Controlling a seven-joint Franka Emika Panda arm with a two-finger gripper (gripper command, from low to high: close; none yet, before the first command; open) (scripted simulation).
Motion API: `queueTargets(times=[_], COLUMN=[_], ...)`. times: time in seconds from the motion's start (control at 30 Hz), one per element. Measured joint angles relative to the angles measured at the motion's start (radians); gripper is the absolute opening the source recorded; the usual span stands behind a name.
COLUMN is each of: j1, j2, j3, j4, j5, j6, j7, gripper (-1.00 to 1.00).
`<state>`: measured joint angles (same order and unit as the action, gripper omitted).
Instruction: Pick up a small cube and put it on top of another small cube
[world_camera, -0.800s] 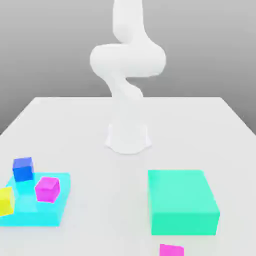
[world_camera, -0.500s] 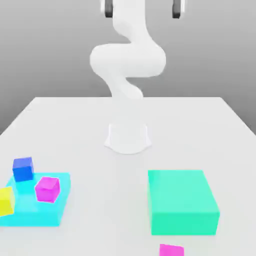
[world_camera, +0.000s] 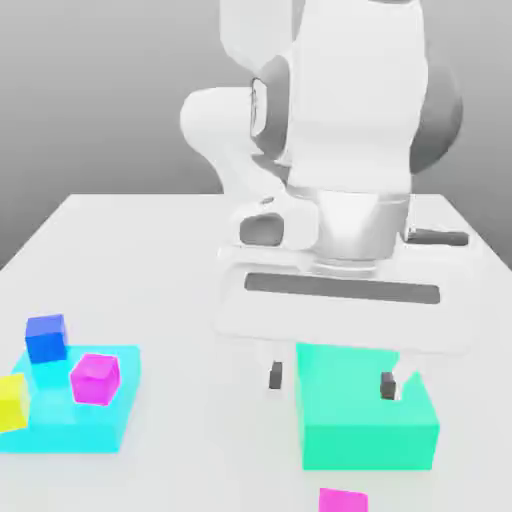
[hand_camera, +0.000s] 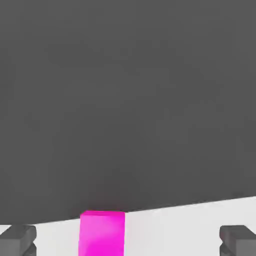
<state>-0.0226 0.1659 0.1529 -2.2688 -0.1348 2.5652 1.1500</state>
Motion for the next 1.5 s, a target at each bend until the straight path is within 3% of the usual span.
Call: queueTargets(times=[0.3, 0.33, 0.53, 0.7, 1.2, 1.37, 1.4, 1.5], j1=[0.046, 0.052, 0.057, 0.032, -0.360, -0.378, -0.376, -0.376], j2=[0.321, 0.350, 0.364, 0.230, -0.305, -0.216, -0.189, -0.189], j3=[-0.021, -0.029, -0.034, -0.002, -0.263, -0.291, -0.292, -0.292], j4=[0.031, 0.036, 0.039, 0.010, -0.357, -0.409, -0.414, -0.414], j5=[-0.015, -0.022, -0.023, 0.013, 0.092, 0.123, 0.130, 0.130], j6=[0.154, 0.176, 0.188, 0.083, -0.079, 0.063, 0.095, 0.095], j7=[0.067, 0.072, 0.073, 0.047, 0.056, 0.039, 0.035, 0.035], gripper=[0.00, -1.00, -1.00, -1.00, -1.00, -1.00, 1.00, 1.00])
